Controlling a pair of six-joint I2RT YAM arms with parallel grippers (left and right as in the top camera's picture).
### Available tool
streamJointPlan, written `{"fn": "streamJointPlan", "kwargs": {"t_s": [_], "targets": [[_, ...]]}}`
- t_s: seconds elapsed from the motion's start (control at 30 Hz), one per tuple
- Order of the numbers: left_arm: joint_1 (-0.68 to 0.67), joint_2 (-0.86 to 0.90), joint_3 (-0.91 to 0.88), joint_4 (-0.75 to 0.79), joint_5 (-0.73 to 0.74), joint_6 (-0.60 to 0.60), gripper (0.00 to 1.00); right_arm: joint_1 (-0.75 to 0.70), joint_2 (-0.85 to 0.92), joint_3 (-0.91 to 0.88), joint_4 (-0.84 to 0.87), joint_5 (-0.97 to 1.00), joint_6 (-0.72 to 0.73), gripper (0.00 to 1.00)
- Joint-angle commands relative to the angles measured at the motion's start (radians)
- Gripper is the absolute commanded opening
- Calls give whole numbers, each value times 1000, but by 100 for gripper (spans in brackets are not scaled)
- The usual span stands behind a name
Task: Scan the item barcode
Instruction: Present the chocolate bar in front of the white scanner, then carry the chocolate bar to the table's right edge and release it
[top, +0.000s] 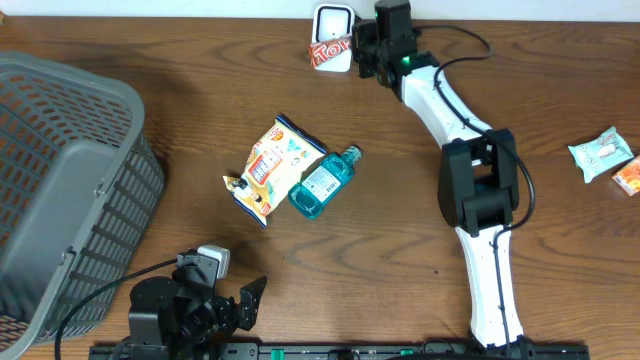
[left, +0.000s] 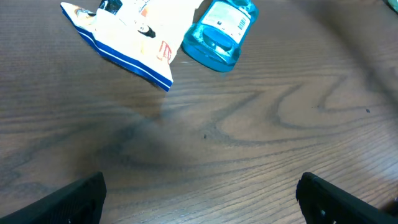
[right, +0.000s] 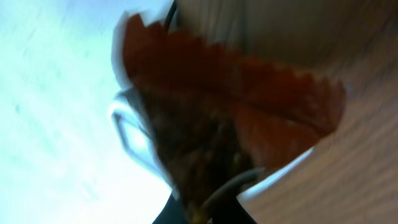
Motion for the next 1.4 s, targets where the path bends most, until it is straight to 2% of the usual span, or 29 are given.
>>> {"fn": "streamJointPlan", "kwargs": {"t_s": [0.0, 0.27, 0.67, 0.73, 0.8, 0.9, 1.07, 1.2, 1.37], "targets": [[2, -4, 9, -2, -5, 10, 98, -27, -12, 12, 35, 79, 36, 2], [2, -4, 9, -3, -5, 10, 98, -37, -12, 51, 55, 146, 37, 2], [2, -4, 9, -3, -5, 10, 98, -13, -11, 51, 121, 146, 58, 2], [2, -4, 9, -3, -5, 10, 98, -10, -11, 52, 170, 146, -36, 2], [2, -4, 9, -3, -5, 10, 98, -15, -24, 73, 175, 115, -209, 2], [2, -4, 9, -3, -5, 10, 98, -31, -78, 112, 9, 114, -354, 2], [2, -4, 9, -3, -5, 10, 98, -98, -266, 131, -350, 198, -542, 1], [2, -4, 9, -3, -5, 10, 98, -204, -423, 131, -671, 392, -632, 1], [2, -4, 9, -2, -5, 10, 98, -396, -499, 131, -999, 647, -703, 1]]}}
